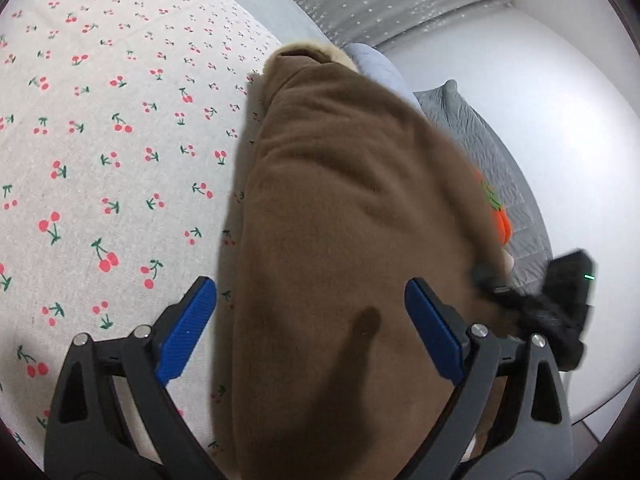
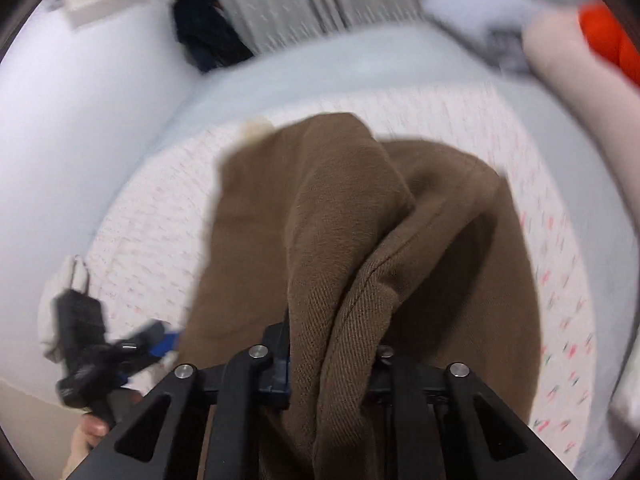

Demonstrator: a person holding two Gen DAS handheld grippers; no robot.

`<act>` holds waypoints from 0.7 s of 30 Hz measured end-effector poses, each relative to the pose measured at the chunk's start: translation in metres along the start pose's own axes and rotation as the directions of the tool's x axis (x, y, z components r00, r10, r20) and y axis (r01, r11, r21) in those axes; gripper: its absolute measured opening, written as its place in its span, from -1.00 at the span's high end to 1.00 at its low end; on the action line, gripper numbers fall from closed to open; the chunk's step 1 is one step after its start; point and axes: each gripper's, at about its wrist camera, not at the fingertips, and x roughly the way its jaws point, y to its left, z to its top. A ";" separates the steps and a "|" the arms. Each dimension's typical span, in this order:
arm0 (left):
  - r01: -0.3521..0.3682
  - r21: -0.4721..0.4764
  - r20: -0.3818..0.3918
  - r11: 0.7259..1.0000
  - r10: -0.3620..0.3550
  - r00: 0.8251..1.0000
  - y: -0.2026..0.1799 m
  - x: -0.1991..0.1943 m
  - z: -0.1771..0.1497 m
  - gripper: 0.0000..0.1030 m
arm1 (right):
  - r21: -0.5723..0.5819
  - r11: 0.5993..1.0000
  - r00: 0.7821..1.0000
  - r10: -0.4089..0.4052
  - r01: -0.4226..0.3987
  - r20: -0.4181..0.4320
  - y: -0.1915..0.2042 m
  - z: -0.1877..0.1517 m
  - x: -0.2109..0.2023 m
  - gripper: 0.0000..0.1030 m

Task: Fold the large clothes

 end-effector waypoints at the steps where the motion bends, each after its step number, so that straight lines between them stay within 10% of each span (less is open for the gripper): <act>1: 0.016 -0.009 -0.010 1.000 -0.017 1.000 0.001 0.000 -0.002 -0.85 | -0.016 0.999 0.998 0.036 -0.035 0.050 0.006 0.002 -0.019 0.67; 6: 0.050 -0.006 -0.044 0.999 -0.051 0.998 -0.001 0.002 -0.011 -0.85 | 0.032 0.995 0.985 0.084 -0.090 0.149 -0.024 -0.007 -0.075 0.67; 12: 0.090 0.012 -0.142 0.996 -0.088 0.986 -0.015 0.024 -0.022 -0.85 | 0.313 0.941 0.990 0.105 -0.129 0.094 -0.130 -0.060 -0.036 0.55; 17: 0.118 0.041 -0.247 0.992 -0.105 0.963 -0.026 0.053 -0.030 -0.85 | 0.442 0.882 0.986 0.133 -0.165 0.103 -0.170 -0.113 -0.010 -0.60; 21: 0.146 0.041 -0.308 0.989 -0.126 0.943 -0.028 0.075 -0.026 -0.92 | 0.433 0.891 0.991 0.116 -0.135 0.069 -0.173 -0.121 -0.011 -0.78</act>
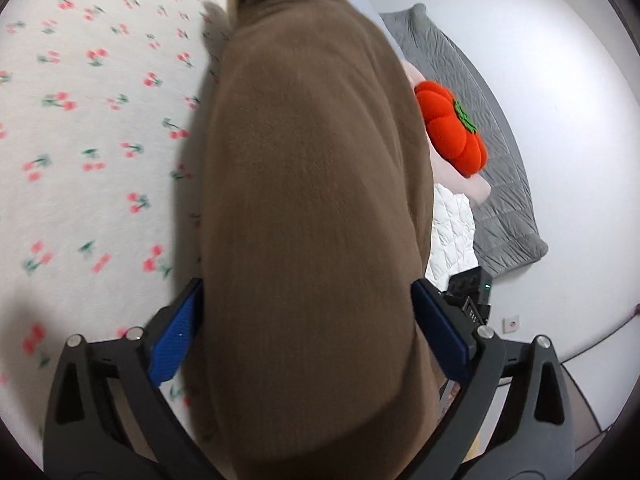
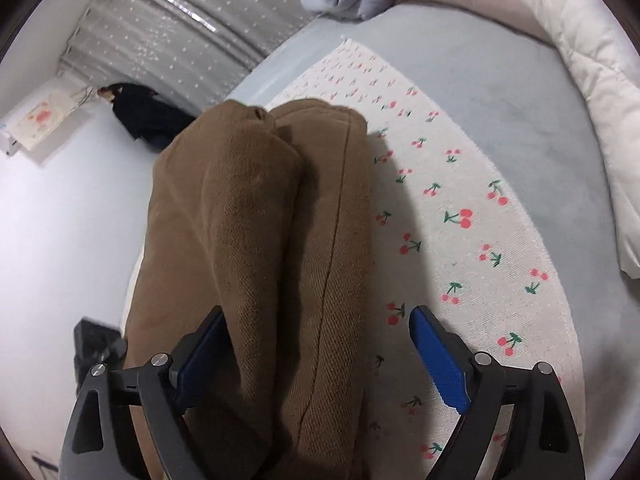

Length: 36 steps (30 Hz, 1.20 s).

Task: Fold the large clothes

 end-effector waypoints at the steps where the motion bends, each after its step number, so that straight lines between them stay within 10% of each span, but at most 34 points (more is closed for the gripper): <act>1: 0.021 -0.017 -0.011 1.000 -0.021 1.000 0.001 -0.002 -0.002 -0.92 | 0.028 0.999 0.999 0.037 -0.037 -0.032 -0.005 0.001 0.005 -0.78; 4: 0.063 -0.063 -0.031 0.996 -0.065 0.997 0.008 0.001 0.004 -0.85 | 0.159 0.965 0.969 0.225 -0.208 -0.098 -0.024 0.003 0.029 -0.75; 7: -0.008 0.012 0.011 1.000 0.008 1.000 -0.007 -0.008 -0.003 -0.52 | 0.222 0.917 0.931 0.356 -0.331 -0.083 -0.022 -0.001 0.045 -0.14; 11: -0.075 0.089 0.073 0.993 0.068 0.995 -0.035 -0.031 -0.013 -0.29 | 0.151 0.933 0.943 0.332 -0.327 -0.011 0.009 -0.010 0.041 0.09; 21: -0.316 0.010 0.164 0.949 0.310 0.936 -0.010 -0.135 -0.039 -0.45 | -0.064 0.935 0.926 0.333 -0.348 -0.175 0.116 -0.044 0.070 0.11; 26: -0.419 0.010 0.178 0.908 0.411 0.894 0.003 -0.140 -0.045 -0.58 | -0.091 0.954 0.935 0.258 -0.287 -0.244 0.118 -0.053 0.094 -0.38; 30: -0.541 0.119 0.289 0.832 0.492 0.821 -0.031 -0.149 -0.050 -0.57 | -0.112 0.960 0.959 0.237 -0.256 -0.155 0.103 -0.059 0.051 -0.40; 36: -0.506 0.262 0.384 0.822 0.393 0.836 -0.063 -0.153 -0.052 -0.57 | -0.209 0.938 0.960 0.276 -0.278 -0.042 0.114 -0.047 -0.014 -0.40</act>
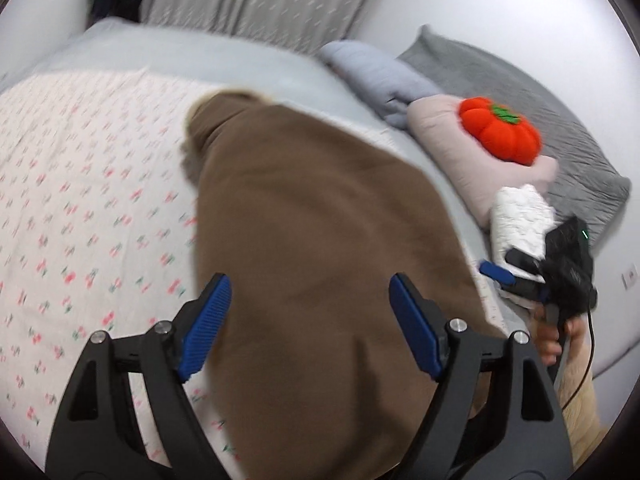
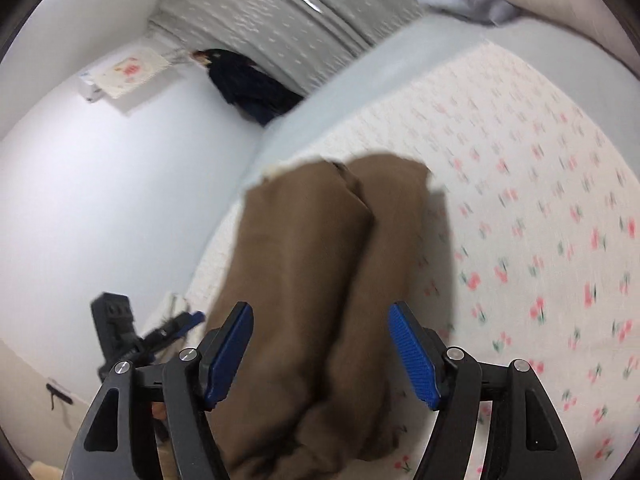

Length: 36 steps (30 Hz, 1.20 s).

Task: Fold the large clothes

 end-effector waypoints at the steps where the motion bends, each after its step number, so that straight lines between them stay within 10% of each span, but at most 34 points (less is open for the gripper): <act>1: 0.011 0.006 0.012 1.000 -0.011 1.000 -0.004 0.005 0.002 -0.57 | -0.004 1.000 1.000 0.005 -0.005 -0.005 0.002 0.008 0.003 -0.40; 6: 0.026 0.020 0.035 0.999 -0.027 0.999 -0.007 0.017 0.004 -0.57 | 0.005 1.000 0.996 -0.006 0.006 -0.087 -0.008 0.043 0.063 -0.28; 10: -0.020 0.038 0.057 0.999 0.018 0.998 -0.006 0.022 0.013 -0.57 | -0.005 0.994 0.980 -0.109 0.110 -0.169 -0.010 0.062 0.113 0.40; 14: -0.009 0.080 0.105 0.997 0.000 0.994 -0.012 0.020 0.027 -0.57 | -0.102 0.995 1.000 -0.018 0.018 0.001 0.036 0.079 0.080 0.73; 18: 0.034 0.106 0.048 0.994 -0.039 0.998 -0.018 0.046 0.033 -0.57 | -0.116 0.991 0.991 -0.054 0.068 0.119 0.031 0.090 0.055 0.74; 25: -0.044 0.280 -0.003 0.959 0.047 0.999 -0.037 0.084 0.014 -0.57 | 0.166 0.980 0.994 -0.106 0.110 -0.035 -0.089 0.058 0.105 0.56; 36: 0.077 0.262 -0.022 0.962 -0.073 0.997 -0.046 0.026 0.003 -0.53 | -0.081 0.987 0.990 -0.141 0.141 0.009 0.002 0.031 0.006 0.11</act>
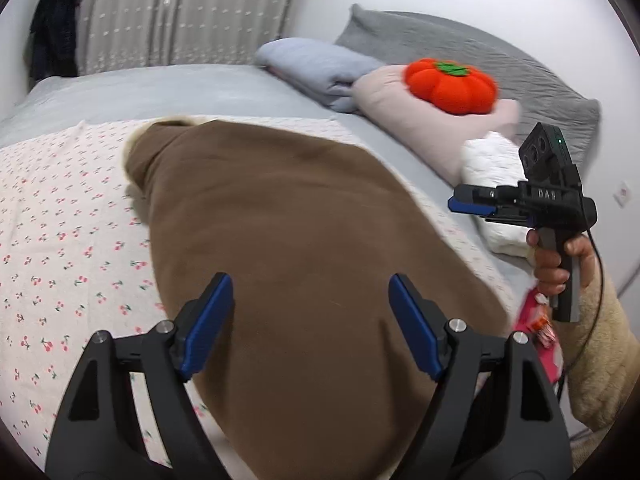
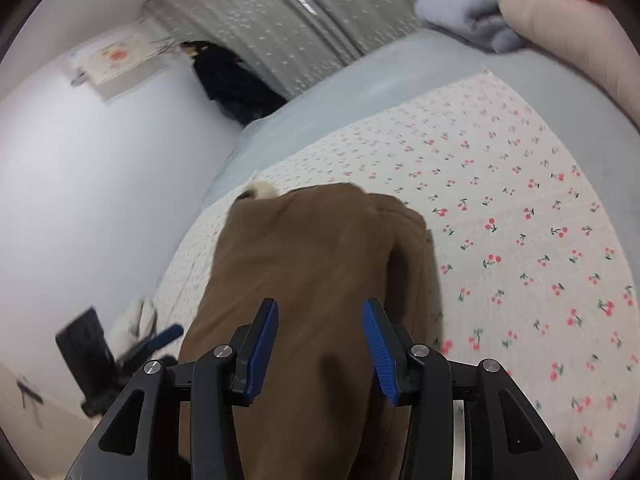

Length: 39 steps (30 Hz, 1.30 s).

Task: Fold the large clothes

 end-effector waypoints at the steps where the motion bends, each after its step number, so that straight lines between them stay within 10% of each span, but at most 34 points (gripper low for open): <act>1: 0.023 0.020 0.001 1.000 -0.023 1.000 -0.007 -0.004 -0.002 -0.51 | -0.030 1.000 1.000 0.007 -0.007 0.003 0.012 -0.007 -0.003 0.11; 7: 0.184 0.124 -0.114 0.975 -0.170 0.979 -0.047 0.009 -0.029 -0.27 | -0.202 0.979 0.997 0.002 -0.018 -0.078 0.055 -0.061 -0.005 0.22; 15: 0.185 0.190 -0.247 0.964 -0.136 0.960 -0.069 0.016 -0.053 -0.25 | -0.114 0.991 0.982 -0.088 0.069 -0.169 0.011 -0.091 0.024 0.74; 22: 0.227 0.104 -0.246 0.968 -0.196 0.949 -0.077 -0.011 -0.054 -0.25 | -0.174 0.977 0.979 -0.145 0.119 -0.143 0.046 -0.096 -0.008 0.18; 32: 0.109 -0.080 -0.088 0.991 -0.115 0.989 -0.057 -0.018 -0.029 -0.31 | -0.201 0.960 0.970 -0.217 0.192 -0.112 0.074 -0.099 -0.009 -0.07; 39: 0.024 -0.108 -0.174 0.994 -0.043 0.984 -0.056 0.008 -0.048 -0.31 | -0.242 0.935 0.940 -0.301 0.258 -0.163 0.089 -0.107 0.027 -0.10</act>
